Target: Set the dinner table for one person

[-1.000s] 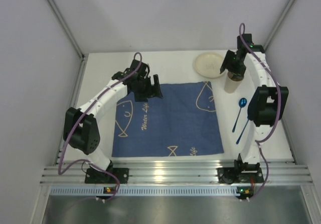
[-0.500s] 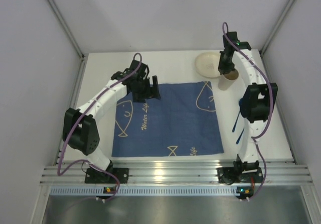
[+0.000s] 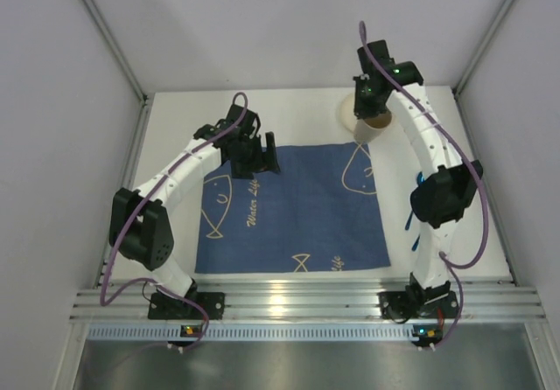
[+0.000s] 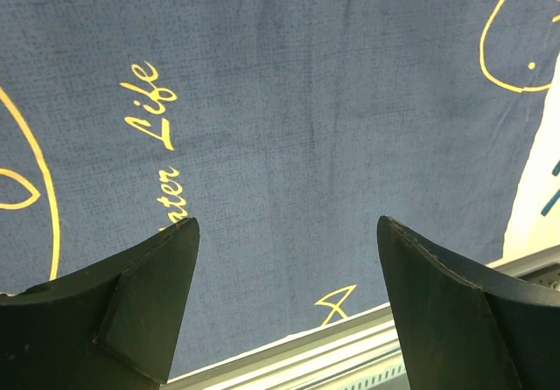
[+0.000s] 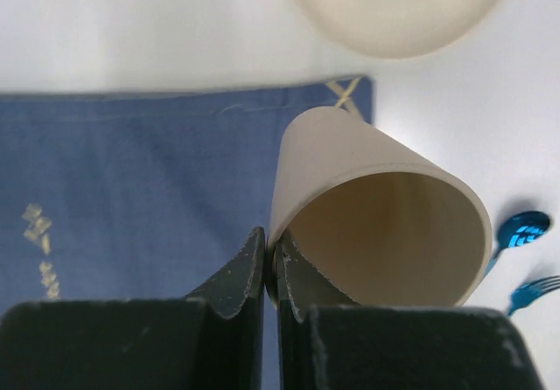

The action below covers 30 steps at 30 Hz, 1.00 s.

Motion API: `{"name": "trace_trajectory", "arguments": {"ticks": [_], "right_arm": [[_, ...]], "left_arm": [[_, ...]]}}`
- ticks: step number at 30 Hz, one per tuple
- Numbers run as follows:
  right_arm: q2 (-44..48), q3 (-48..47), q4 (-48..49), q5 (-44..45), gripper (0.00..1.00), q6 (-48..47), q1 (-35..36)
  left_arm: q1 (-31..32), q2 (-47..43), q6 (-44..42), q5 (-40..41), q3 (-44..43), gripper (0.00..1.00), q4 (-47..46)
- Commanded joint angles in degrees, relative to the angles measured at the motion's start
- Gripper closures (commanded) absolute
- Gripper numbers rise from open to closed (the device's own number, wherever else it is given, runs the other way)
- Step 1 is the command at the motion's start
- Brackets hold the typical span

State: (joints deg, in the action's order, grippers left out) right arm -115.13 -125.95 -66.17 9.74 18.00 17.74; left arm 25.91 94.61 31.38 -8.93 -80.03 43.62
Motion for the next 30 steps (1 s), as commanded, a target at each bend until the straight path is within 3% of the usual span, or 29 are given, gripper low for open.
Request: {"name": "trace_trajectory", "arguments": {"ticks": [1, 11, 22, 25, 26, 27, 30], "right_arm": [[3.3, 3.1, -0.3, -3.0, 1.00, 2.6, 5.4], [-3.1, 7.5, 5.0, -2.6, 1.00, 2.3, 12.4], [-6.1, 12.6, 9.8, 0.5, 1.00, 1.6, 15.0], [-5.3, 12.0, 9.1, 0.5, 0.78, 1.8, 15.1], [-4.8, 11.8, 9.0, 0.8, 0.60, 1.8, 15.0], [-4.0, 11.6, 8.8, 1.1, 0.51, 1.8, 15.0], [-2.6, 9.5, 7.4, 2.3, 0.36, 1.7, 15.0]], "left_arm": [[-0.2, -1.9, 0.5, 2.3, -0.7, 0.12, -0.2], [-0.4, -6.5, 1.5, 12.6, 0.2, 0.09, 2.1], [-1.0, -10.1, 1.8, 15.5, 2.0, 0.09, 2.5], [-1.0, -10.1, 1.9, 15.4, 2.3, 0.09, 2.4], [-1.0, -10.1, 2.0, 15.4, 2.4, 0.09, 2.4], [-1.0, -10.0, 2.0, 15.3, 2.5, 0.09, 2.4], [-1.0, -9.6, 2.2, 15.1, 2.5, 0.09, 2.1]]}}
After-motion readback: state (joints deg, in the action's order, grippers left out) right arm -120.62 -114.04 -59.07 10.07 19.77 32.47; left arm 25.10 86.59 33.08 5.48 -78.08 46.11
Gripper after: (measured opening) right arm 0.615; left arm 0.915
